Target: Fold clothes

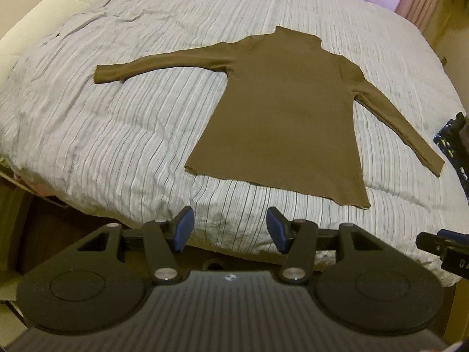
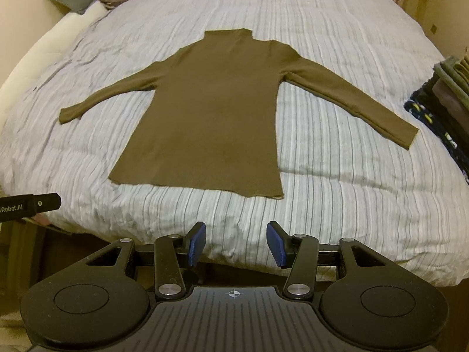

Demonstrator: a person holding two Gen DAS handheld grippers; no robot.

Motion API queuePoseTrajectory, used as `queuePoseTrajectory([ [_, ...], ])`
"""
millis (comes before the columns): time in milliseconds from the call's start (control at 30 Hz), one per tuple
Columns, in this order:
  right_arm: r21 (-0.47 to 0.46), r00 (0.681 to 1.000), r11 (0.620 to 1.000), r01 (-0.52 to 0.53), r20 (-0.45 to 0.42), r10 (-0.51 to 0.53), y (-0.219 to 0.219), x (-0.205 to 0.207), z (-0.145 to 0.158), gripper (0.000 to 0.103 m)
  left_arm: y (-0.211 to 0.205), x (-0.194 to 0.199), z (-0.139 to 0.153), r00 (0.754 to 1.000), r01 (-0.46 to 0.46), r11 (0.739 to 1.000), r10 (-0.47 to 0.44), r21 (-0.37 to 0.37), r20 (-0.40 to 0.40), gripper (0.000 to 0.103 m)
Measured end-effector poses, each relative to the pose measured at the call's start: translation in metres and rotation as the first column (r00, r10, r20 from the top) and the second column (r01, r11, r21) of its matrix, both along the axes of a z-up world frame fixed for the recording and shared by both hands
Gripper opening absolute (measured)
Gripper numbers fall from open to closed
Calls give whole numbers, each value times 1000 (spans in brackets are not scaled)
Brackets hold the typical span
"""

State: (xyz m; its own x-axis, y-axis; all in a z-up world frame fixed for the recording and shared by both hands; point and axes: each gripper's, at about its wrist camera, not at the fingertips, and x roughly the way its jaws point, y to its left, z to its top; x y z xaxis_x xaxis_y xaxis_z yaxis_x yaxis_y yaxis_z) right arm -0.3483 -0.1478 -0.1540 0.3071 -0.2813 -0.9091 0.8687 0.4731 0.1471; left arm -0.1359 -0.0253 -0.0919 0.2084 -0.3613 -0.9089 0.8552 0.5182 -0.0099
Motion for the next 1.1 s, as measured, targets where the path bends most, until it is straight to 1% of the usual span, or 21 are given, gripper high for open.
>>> queuePoseTrajectory([
  [133, 6, 999, 1000, 31, -8, -31, -15, 9, -5, 49, -21, 7, -5, 999, 38, 999, -38, -5, -15, 51],
  [233, 10, 999, 999, 47, -18, -47, -28, 22, -9, 49, -39, 20, -9, 998, 56, 998, -56, -2, -24, 51],
  [433, 37, 995, 995, 95, -34, -94, -65, 61, -17, 49, -80, 68, -19, 997, 53, 998, -52, 19, -51, 51],
  [567, 64, 989, 988, 143, -36, -141, -94, 88, -24, 49, -109, 114, -29, 996, 32, 999, -30, 30, -83, 51],
  [667, 84, 983, 980, 180, -36, -177, -117, 108, -30, 49, -127, 153, -37, 992, 2, 1000, -2, -2, -130, 51],
  [700, 88, 980, 976, 198, -32, -196, -126, 112, -33, 49, -134, 168, -40, 988, -11, 1000, 8, -18, -156, 51],
  [800, 98, 969, 964, 248, -18, -247, -148, 124, -41, 49, -147, 211, -57, 969, -78, 996, 64, -51, -240, 51],
  [900, 108, 956, 950, 293, -6, -294, -168, 134, -49, 49, -160, 254, -74, 939, -148, 986, 116, -78, -323, 51],
  [1000, 106, 947, 941, 322, -25, -321, -182, 142, -65, 49, -168, 302, -102, 896, -261, 961, 205, -94, -394, 51],
  [1100, 122, 940, 932, 341, -56, -336, -192, 150, -87, 49, -170, 343, -135, 857, -370, 927, 313, -66, -409, 51],
])
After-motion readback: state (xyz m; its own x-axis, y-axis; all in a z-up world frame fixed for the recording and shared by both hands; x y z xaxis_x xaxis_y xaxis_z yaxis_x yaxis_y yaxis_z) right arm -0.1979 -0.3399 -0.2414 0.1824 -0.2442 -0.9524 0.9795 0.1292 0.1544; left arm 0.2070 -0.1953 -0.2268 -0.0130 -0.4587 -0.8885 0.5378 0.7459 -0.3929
